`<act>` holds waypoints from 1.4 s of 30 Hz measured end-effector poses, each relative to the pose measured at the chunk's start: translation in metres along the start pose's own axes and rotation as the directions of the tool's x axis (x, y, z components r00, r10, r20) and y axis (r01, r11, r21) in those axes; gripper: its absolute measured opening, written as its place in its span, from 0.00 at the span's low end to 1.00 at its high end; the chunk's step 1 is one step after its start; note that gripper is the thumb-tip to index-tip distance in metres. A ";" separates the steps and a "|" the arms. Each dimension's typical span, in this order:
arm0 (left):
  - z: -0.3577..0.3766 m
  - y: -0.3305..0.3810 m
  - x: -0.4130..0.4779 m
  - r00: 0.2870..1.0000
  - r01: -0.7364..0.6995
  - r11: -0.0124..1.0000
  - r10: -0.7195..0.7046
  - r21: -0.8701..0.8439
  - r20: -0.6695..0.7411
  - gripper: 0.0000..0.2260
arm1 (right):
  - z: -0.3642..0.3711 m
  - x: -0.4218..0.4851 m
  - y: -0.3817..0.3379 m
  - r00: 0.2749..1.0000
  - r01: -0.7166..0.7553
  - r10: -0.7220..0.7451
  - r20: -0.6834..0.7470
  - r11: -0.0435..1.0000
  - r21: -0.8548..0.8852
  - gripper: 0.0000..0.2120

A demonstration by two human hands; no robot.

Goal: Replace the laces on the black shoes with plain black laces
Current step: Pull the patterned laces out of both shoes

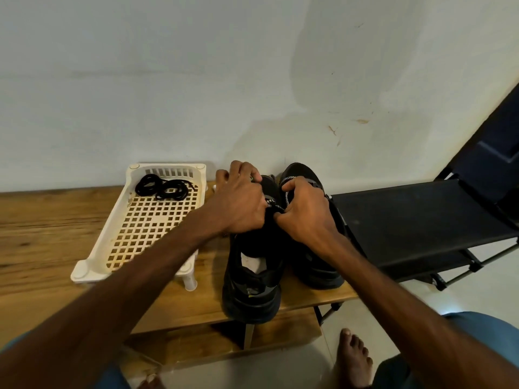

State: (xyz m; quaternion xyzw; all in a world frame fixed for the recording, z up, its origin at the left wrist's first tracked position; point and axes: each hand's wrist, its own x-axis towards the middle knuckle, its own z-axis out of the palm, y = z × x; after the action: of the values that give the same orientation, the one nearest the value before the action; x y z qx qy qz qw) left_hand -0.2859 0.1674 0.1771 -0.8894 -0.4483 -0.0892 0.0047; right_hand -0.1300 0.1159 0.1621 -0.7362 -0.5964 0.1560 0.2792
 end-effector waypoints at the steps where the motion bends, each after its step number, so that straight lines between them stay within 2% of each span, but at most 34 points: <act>1: -0.002 -0.007 0.000 0.999 0.018 0.999 -0.017 -0.035 0.027 0.11 | 0.000 -0.001 0.000 1.000 0.002 -0.002 -0.003 1.000 -0.002 0.28; 4: -0.008 -0.029 0.000 0.994 0.091 0.991 -0.085 -0.100 0.067 0.07 | 0.000 -0.002 -0.001 1.000 -0.006 0.006 -0.003 1.000 0.001 0.25; 6: -0.014 -0.045 0.000 0.987 0.153 0.985 -0.156 -0.079 -0.037 0.08 | -0.001 -0.002 0.000 1.000 -0.012 0.012 -0.002 1.000 0.001 0.25; 9: -0.020 -0.065 -0.003 0.915 0.353 0.932 -0.326 0.082 -0.236 0.15 | -0.002 -0.002 0.000 1.000 -0.015 0.015 -0.001 1.000 -0.007 0.29; 11: -0.018 -0.065 -0.005 0.894 0.439 0.881 -0.407 0.178 -0.189 0.19 | -0.004 -0.002 -0.001 1.000 -0.008 0.008 -0.004 1.000 -0.023 0.29; 13: -0.013 -0.054 -0.007 0.908 0.412 0.903 -0.397 0.121 -0.135 0.17 | -0.004 -0.002 -0.002 1.000 -0.007 0.007 0.001 0.999 -0.037 0.30; 16: -0.007 -0.022 -0.009 0.940 0.185 0.973 -0.217 -0.139 -0.263 0.10 | -0.006 -0.001 -0.004 0.999 -0.028 0.028 0.018 0.999 -0.042 0.32; 17: -0.005 -0.009 -0.008 0.955 0.108 0.978 -0.152 -0.177 -0.255 0.10 | -0.006 -0.001 -0.004 0.999 -0.031 0.032 0.022 0.999 -0.036 0.32; 19: 0.002 0.012 -0.005 0.988 0.041 0.985 -0.065 -0.170 -0.139 0.12 | -0.005 -0.001 -0.004 0.999 -0.028 0.029 0.022 0.999 -0.028 0.31; 21: 0.009 0.022 -0.002 0.994 0.060 0.992 -0.070 -0.114 -0.084 0.14 | -0.006 -0.002 -0.004 1.000 -0.021 0.021 0.022 1.000 -0.020 0.31; 24: 0.012 0.025 0.002 0.985 0.082 0.994 -0.091 -0.068 -0.144 0.12 | -0.007 -0.002 -0.004 0.999 -0.013 0.013 0.036 1.000 -0.019 0.31; 27: 0.015 0.028 0.005 0.984 0.106 0.991 -0.116 -0.084 -0.132 0.12 | -0.006 -0.003 -0.006 0.999 -0.014 0.015 0.052 1.000 -0.017 0.29; 31: 0.020 0.032 0.009 0.984 0.174 0.984 -0.172 0.048 -0.049 0.16 | -0.007 -0.004 -0.009 0.999 -0.026 0.027 0.040 0.999 -0.022 0.28; 34: 0.021 0.031 0.011 0.987 0.163 0.984 -0.163 0.073 -0.003 0.17 | -0.008 -0.004 -0.010 0.998 -0.039 0.040 0.047 0.999 -0.025 0.28; 36: 0.018 0.025 0.009 0.988 0.156 0.988 -0.156 -0.010 0.003 0.17 | -0.008 -0.004 -0.010 0.998 -0.043 0.045 0.047 0.998 -0.036 0.28; 38: 0.012 0.014 0.007 0.984 0.167 0.969 -0.175 -0.182 -0.029 0.10 | -0.008 -0.004 -0.009 0.998 -0.049 0.051 0.047 0.998 -0.043 0.28; 40: 0.003 0.001 0.004 0.962 0.167 0.891 -0.241 -0.423 -0.129 0.05 | -0.009 -0.005 -0.008 0.996 -0.056 0.058 0.061 0.998 -0.042 0.29; 42: -0.007 -0.011 0.001 0.893 0.158 0.794 -0.368 -0.587 -0.257 0.04 | -0.011 -0.005 -0.009 0.995 -0.062 0.066 0.075 0.997 -0.048 0.29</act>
State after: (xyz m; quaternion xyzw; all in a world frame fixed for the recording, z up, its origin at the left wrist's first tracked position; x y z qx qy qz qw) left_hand -0.2950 0.1736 0.1836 -0.7481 -0.5162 -0.3747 -0.1828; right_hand -0.1317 0.1101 0.1754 -0.7546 -0.5861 0.1793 0.2342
